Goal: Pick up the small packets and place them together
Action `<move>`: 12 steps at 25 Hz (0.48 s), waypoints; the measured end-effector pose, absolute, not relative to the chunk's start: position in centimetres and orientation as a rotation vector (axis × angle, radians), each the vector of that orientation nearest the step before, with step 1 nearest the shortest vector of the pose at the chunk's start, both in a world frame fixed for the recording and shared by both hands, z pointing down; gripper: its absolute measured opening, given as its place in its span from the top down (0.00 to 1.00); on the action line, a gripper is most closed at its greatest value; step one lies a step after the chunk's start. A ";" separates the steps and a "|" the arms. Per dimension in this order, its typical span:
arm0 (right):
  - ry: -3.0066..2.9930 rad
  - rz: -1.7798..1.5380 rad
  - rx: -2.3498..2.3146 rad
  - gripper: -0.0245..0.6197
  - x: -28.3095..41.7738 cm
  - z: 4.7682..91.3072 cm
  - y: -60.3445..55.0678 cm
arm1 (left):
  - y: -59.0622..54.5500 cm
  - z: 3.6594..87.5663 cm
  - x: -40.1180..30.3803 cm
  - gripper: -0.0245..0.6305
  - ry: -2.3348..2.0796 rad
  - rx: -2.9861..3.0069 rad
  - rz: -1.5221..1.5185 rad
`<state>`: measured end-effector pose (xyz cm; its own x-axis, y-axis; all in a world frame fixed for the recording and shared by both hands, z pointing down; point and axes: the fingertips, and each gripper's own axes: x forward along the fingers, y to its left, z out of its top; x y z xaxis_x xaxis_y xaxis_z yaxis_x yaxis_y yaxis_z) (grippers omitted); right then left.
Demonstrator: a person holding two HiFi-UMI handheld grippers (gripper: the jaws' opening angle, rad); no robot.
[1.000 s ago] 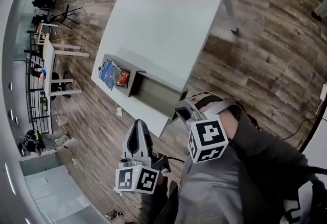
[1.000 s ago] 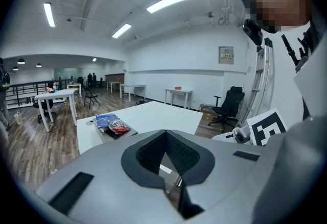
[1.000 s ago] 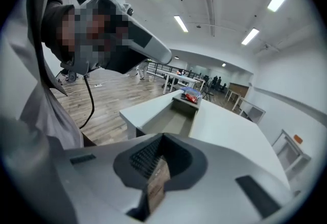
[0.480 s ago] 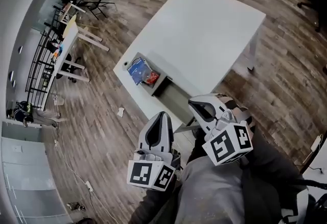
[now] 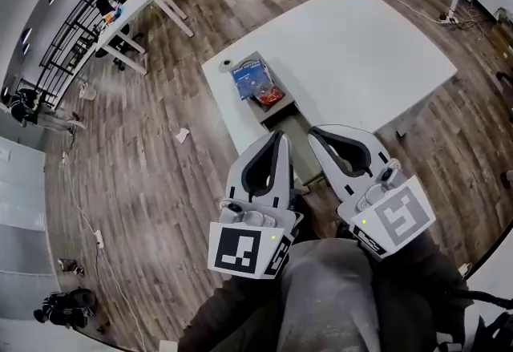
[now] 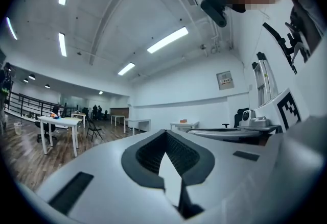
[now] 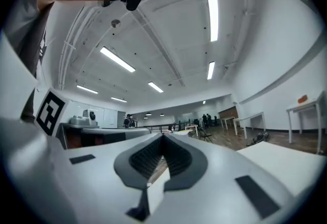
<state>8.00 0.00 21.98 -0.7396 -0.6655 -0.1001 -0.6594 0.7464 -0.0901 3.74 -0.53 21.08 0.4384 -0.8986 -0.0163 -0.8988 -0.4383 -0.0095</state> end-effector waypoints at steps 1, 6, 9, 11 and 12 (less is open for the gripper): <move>2.831 -0.087 -1.057 0.95 7.6 22.7 0.1 | -0.5 22.0 3.5 0.96 1.672 -2.659 0.006; 2.891 -0.119 -1.035 0.95 6.4 24.9 0.9 | -0.1 24.2 2.9 0.96 1.717 -2.681 -0.031; 2.895 -0.118 -1.025 0.95 6.1 24.7 1.3 | 0.3 24.1 2.8 0.96 1.714 -2.678 -0.036; 2.891 -0.113 -1.020 0.95 5.8 24.4 1.5 | 0.5 23.9 2.5 0.96 1.713 -2.674 -0.038; 2.888 -0.112 -1.018 0.95 5.6 24.3 1.6 | 0.6 23.9 2.3 0.96 1.714 -2.671 -0.039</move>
<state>5.61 1.60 24.26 -0.7766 -0.6282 -0.0483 -0.6226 0.7769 -0.0944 2.32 0.63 23.88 0.4167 -0.9082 0.0381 -0.9090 -0.4165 0.0139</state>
